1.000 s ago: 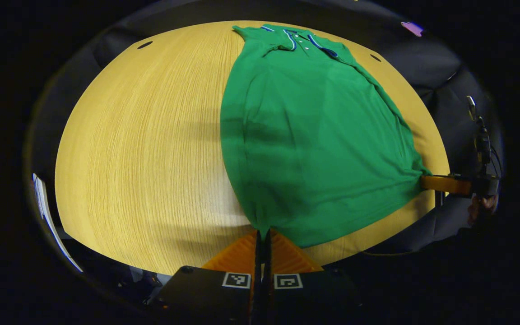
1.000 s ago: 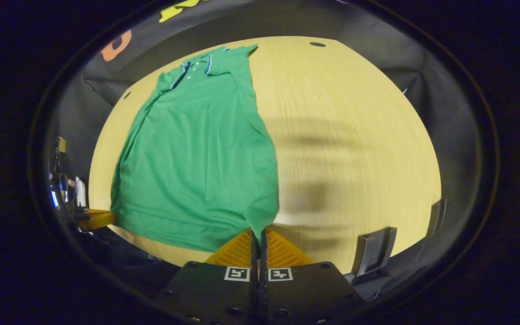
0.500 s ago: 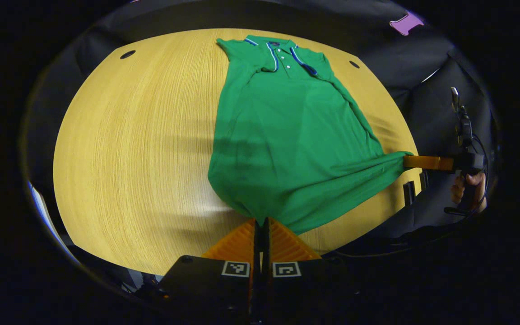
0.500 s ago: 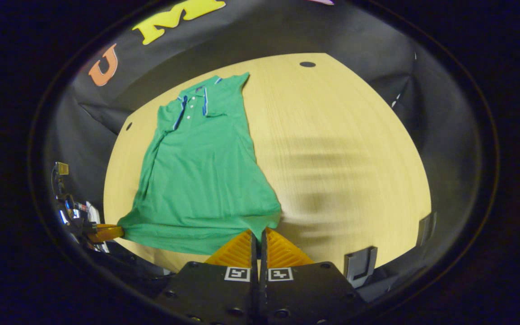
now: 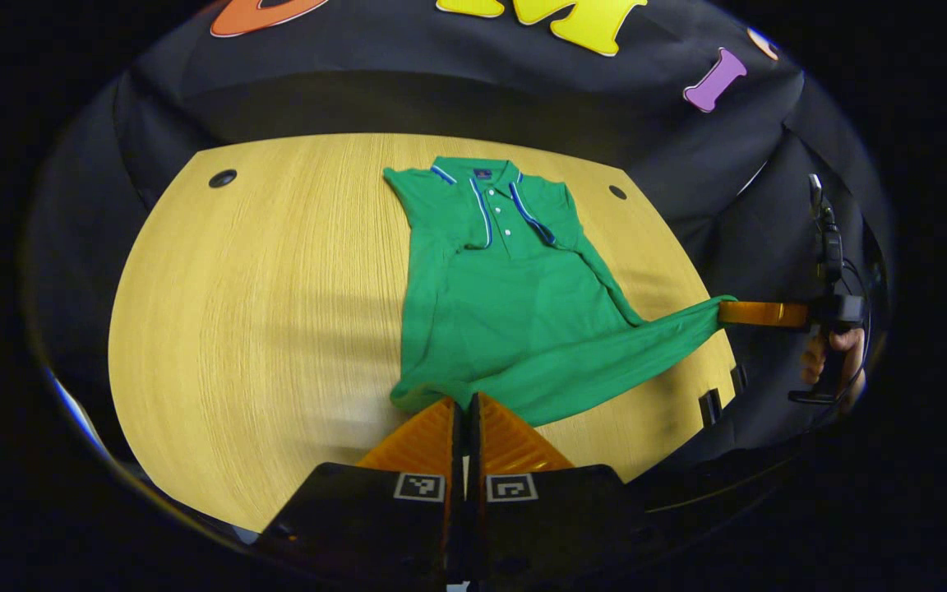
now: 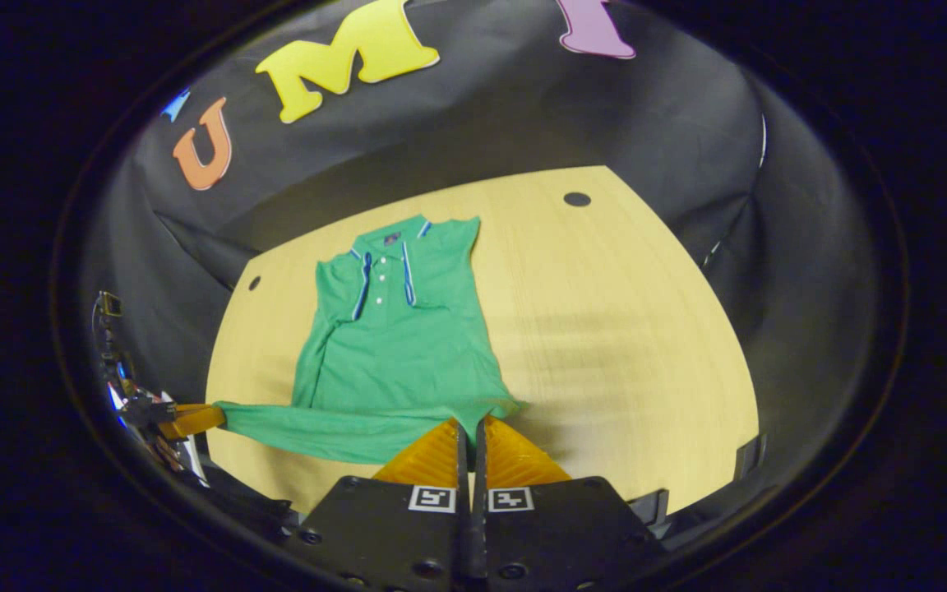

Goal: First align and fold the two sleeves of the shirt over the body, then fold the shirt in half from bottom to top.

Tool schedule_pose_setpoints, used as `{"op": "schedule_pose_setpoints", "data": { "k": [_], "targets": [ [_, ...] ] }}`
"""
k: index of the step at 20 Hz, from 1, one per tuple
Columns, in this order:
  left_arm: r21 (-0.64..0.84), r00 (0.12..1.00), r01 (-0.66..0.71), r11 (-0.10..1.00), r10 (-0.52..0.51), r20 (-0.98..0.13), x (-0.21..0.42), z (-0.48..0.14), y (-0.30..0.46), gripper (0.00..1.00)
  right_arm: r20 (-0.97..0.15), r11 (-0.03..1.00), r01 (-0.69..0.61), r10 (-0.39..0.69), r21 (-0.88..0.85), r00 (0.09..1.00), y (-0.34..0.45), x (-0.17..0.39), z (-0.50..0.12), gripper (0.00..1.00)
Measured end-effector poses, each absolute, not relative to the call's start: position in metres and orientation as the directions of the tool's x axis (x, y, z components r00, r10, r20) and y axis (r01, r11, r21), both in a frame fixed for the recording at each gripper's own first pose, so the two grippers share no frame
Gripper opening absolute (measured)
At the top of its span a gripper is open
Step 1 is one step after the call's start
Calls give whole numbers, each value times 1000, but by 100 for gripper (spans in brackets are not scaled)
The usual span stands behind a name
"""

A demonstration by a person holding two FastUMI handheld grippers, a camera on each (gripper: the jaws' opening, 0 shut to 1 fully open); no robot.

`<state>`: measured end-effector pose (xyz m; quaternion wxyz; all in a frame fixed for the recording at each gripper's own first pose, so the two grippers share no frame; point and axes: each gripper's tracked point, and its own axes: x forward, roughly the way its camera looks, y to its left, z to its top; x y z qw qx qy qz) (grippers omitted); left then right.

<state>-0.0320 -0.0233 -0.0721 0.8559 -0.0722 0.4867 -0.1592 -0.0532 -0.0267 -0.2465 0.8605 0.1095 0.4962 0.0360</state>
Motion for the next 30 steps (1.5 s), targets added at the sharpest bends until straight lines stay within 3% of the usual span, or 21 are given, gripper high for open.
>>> {"op": "schedule_pose_setpoints", "data": {
  "k": [6,12,18,19,20,25,30],
  "targets": [
    [-253,573,211,944,-329,-750,39,-43,-22,6,-799,977,20,161,211,580,-19,10,-218,0],
    [-203,673,152,967,-252,-696,118,-29,-20,6,-765,980,-34,175,197,620,-11,88,-206,0],
    [-59,767,154,986,-157,-622,192,-28,-15,6,-739,978,-53,186,200,647,-1,171,-208,0],
    [-35,787,153,988,-143,-600,202,-28,-14,30,-734,980,-58,181,190,655,-1,185,-208,0],
    [-23,806,150,988,-135,-577,214,-29,-18,7,-726,982,-63,176,180,665,-2,197,-209,0],
    [-12,872,126,992,-117,-476,270,-48,-32,9,-675,987,-98,159,127,720,4,254,-226,0],
    [-4,861,61,998,-54,-505,300,-103,-27,11,-680,982,-102,182,157,710,21,289,-275,0]
  ]
}}
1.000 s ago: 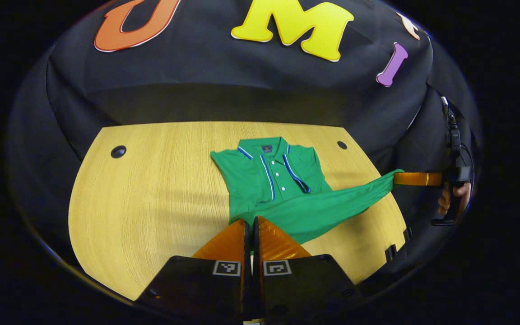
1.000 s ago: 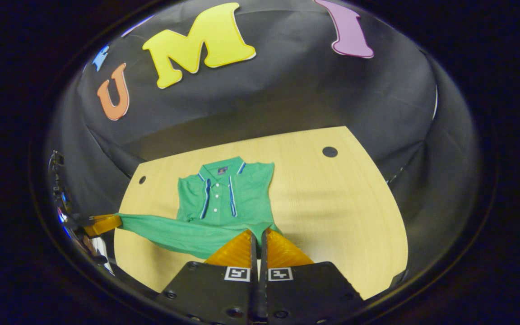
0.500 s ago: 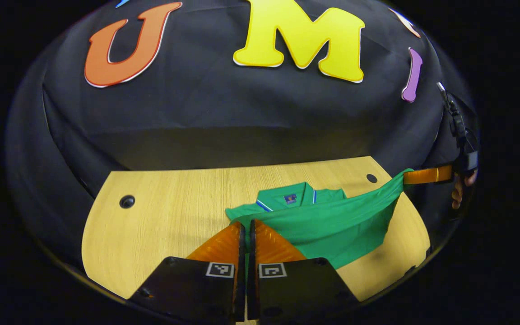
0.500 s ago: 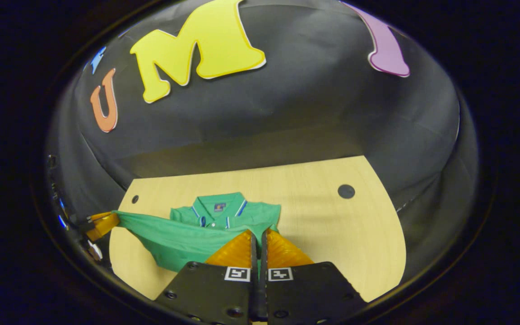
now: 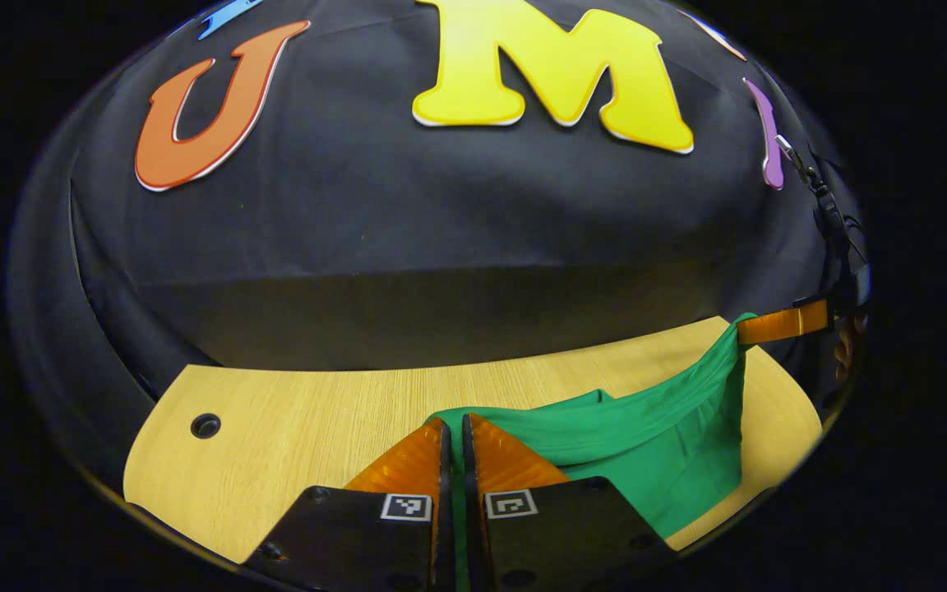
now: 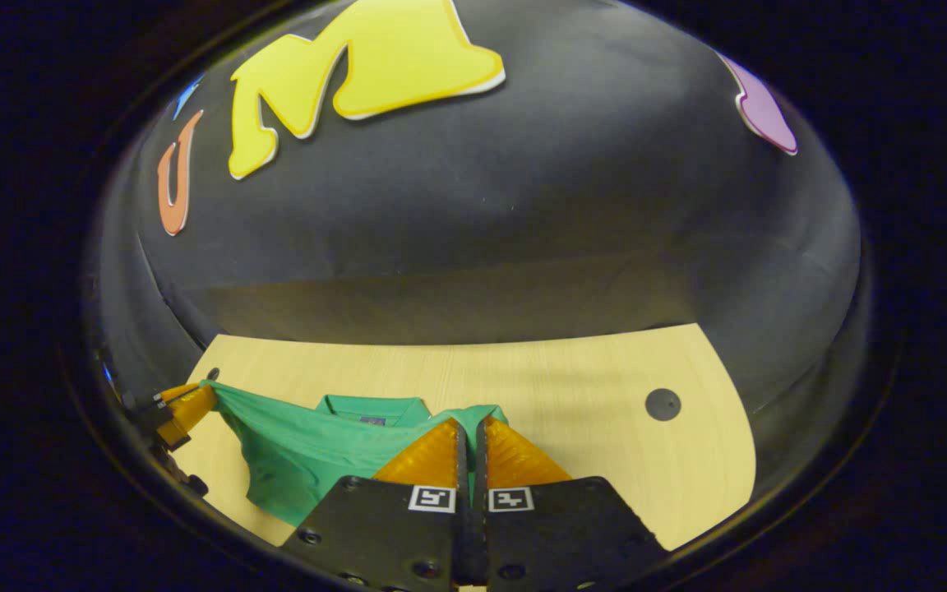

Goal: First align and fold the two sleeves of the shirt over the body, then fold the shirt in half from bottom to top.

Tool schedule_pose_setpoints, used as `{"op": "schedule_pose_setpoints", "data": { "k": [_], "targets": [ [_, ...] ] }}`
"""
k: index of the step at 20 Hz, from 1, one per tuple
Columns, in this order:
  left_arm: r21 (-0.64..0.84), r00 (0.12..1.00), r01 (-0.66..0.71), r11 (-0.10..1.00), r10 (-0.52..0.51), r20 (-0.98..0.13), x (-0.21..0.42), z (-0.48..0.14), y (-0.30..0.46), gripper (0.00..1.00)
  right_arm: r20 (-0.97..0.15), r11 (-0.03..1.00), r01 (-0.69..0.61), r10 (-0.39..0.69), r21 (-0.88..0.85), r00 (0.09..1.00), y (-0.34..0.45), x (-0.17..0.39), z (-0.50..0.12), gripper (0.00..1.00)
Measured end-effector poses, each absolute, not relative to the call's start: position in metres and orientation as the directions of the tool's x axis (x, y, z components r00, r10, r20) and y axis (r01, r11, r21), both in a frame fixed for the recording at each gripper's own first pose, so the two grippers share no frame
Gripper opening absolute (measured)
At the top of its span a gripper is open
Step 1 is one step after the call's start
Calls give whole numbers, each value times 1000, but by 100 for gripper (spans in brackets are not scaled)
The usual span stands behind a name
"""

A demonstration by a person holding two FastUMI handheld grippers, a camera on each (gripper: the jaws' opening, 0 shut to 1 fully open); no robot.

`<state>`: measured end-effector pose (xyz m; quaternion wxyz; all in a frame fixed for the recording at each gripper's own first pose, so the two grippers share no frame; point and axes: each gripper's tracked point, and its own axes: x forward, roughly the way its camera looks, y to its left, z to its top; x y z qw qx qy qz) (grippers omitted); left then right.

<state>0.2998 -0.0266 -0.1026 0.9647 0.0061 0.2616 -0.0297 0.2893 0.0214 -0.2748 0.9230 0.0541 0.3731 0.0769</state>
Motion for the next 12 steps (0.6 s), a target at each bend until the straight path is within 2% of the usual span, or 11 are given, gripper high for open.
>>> {"op": "schedule_pose_setpoints", "data": {
  "k": [7,10,11,12],
  "targets": [
    [-49,847,-9,999,-19,-531,315,-149,-26,16,-706,991,-111,134,79,695,22,308,-331,1],
    [-81,834,-16,997,-32,-551,313,-163,-30,19,-716,993,-101,116,63,689,18,302,-348,10],
    [-92,824,-15,996,-40,-565,312,-167,-34,34,-722,993,-100,117,67,682,17,296,-350,11],
    [-106,816,-15,994,-49,-576,308,-169,-37,42,-728,993,-99,116,66,676,15,288,-352,19]
  ]
}}
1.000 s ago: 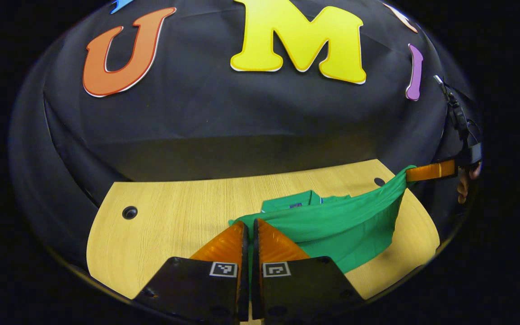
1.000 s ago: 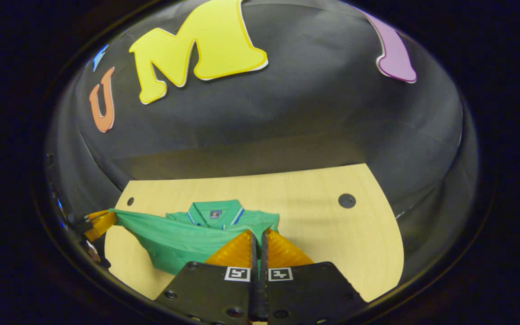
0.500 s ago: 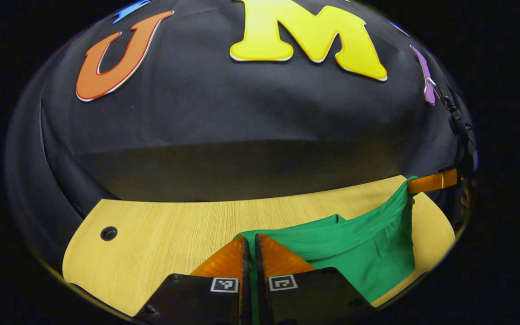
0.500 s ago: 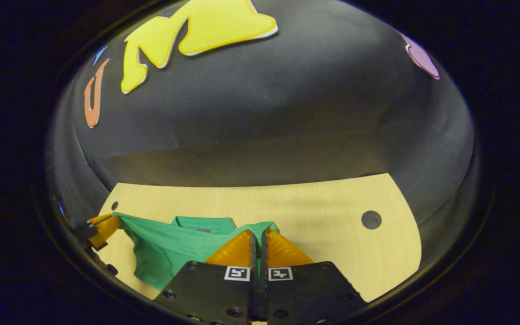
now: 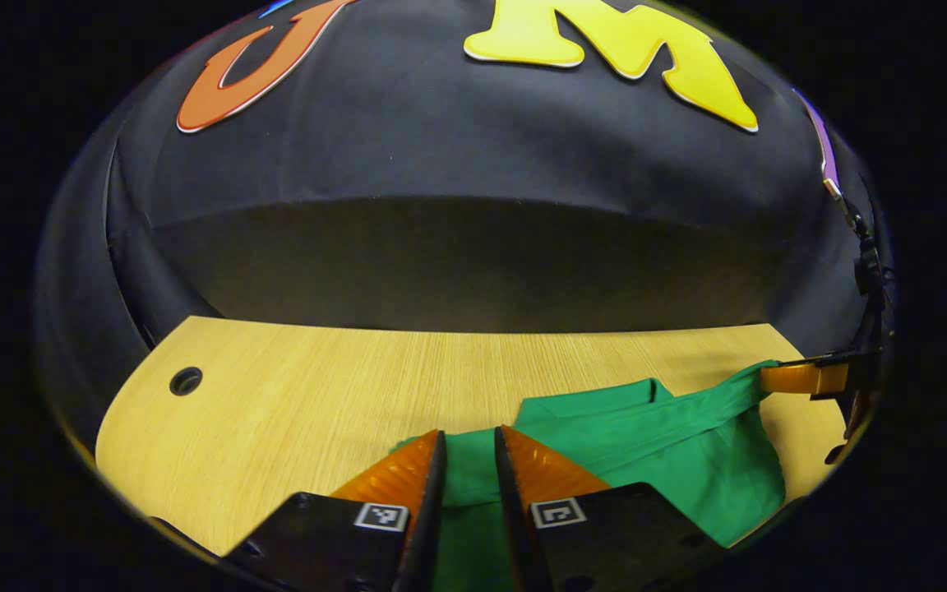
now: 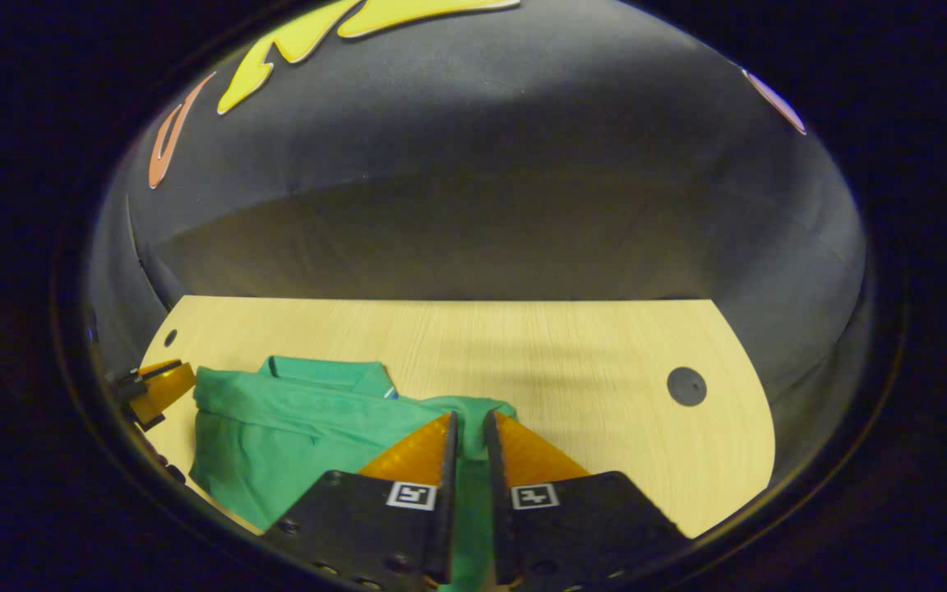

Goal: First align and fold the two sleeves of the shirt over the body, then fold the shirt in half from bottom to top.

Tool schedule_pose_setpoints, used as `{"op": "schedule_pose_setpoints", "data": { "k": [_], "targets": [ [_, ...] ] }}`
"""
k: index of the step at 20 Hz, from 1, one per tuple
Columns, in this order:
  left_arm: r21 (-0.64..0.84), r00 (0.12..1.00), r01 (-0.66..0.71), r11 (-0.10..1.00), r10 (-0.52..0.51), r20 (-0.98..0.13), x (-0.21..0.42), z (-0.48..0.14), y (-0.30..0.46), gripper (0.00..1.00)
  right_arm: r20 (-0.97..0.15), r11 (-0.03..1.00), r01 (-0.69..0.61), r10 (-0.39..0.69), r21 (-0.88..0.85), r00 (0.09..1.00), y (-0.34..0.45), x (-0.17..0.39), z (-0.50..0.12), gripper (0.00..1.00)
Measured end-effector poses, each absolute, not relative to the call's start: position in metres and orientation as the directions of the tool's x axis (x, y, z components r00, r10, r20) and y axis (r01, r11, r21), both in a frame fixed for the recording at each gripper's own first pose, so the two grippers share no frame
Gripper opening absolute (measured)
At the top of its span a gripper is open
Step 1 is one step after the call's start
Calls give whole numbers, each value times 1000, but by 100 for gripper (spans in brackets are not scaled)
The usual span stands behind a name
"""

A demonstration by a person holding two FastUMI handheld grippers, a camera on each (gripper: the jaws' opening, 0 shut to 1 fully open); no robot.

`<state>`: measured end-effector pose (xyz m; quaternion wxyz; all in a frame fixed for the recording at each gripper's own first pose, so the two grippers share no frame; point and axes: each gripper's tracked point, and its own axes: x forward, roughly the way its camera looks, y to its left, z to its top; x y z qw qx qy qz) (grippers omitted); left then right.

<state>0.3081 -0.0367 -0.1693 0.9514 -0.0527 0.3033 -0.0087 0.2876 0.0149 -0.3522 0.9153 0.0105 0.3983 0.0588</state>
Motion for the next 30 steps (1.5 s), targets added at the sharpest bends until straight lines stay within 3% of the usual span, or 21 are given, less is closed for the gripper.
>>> {"op": "schedule_pose_setpoints", "data": {
  "k": [3,4,5,14,17,25,30],
  "targets": [
    [-106,823,-46,993,-22,-567,304,-160,-33,100,-718,994,-96,108,58,688,8,267,-353,76],
    [-97,830,-56,994,-8,-557,303,-153,-31,100,-706,994,-91,107,60,700,6,260,-346,94],
    [-91,838,-63,994,3,-545,301,-145,-29,100,-692,995,-86,99,54,715,4,256,-339,97],
    [-61,921,-85,994,55,-386,255,-12,-40,100,-504,990,-138,140,41,853,10,215,-225,93],
    [-31,946,-73,997,59,-318,226,44,-46,100,-427,988,-140,151,57,892,12,191,-178,96],
    [-48,986,-40,998,32,-165,122,151,-60,100,-253,997,-79,77,2,964,7,78,-63,96],
    [-70,994,-14,997,6,-111,64,178,-56,100,-199,999,-38,34,-14,979,6,2,-36,97]
  ]
}}
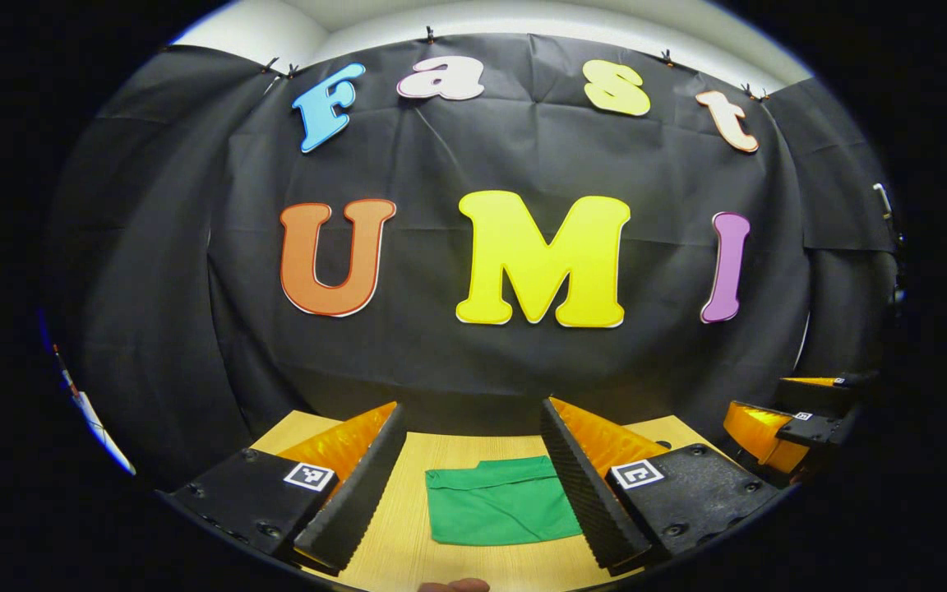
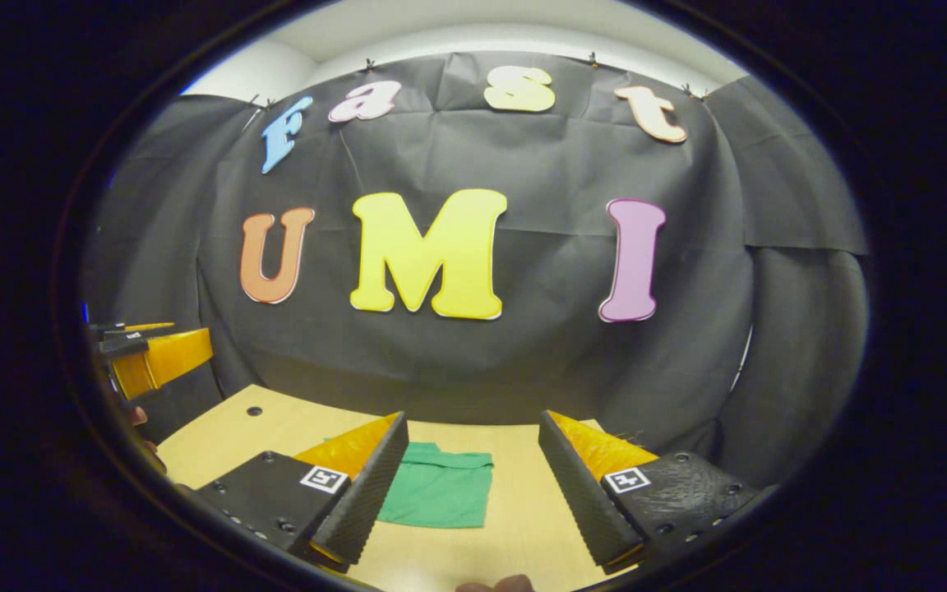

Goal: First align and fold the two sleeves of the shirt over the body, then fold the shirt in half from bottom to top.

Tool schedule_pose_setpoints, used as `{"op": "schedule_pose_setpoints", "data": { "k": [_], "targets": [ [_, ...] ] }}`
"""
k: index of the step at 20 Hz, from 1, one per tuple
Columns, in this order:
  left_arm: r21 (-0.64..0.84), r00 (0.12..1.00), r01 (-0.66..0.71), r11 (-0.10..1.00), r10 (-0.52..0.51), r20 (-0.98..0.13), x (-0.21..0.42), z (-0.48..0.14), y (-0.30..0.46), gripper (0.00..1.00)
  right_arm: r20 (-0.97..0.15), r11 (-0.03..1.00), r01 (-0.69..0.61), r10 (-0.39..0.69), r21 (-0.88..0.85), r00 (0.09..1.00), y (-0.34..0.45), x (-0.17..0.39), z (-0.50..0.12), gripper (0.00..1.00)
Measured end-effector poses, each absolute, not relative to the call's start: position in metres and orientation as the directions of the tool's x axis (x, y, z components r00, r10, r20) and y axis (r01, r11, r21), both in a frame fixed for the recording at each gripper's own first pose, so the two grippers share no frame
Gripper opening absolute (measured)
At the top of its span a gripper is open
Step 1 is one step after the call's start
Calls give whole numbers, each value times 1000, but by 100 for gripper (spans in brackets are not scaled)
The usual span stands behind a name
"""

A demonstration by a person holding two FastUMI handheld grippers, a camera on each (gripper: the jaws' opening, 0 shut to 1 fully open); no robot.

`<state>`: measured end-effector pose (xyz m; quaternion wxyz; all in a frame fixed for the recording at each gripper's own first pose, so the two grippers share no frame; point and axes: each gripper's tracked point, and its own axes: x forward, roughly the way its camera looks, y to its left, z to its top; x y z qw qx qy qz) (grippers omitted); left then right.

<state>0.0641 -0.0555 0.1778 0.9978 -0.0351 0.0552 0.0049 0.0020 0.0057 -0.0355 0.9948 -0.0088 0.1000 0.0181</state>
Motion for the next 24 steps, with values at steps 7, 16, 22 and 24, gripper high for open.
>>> {"op": "schedule_pose_setpoints", "data": {
  "k": [7,16,22,24],
  "targets": [
    [-64,996,-18,998,12,-85,11,200,-57,100,-160,999,-32,37,33,987,13,-58,-14,96],
    [-71,998,-10,997,5,-69,-6,216,-76,100,-133,999,-26,31,38,991,-2,-76,3,96],
    [-66,997,-13,998,8,-76,-13,213,-82,100,-146,999,-33,37,32,989,-4,-82,2,96],
    [-58,997,-24,998,19,-75,-18,213,-83,100,-143,999,-36,40,29,989,-2,-84,5,96]
  ]
}}
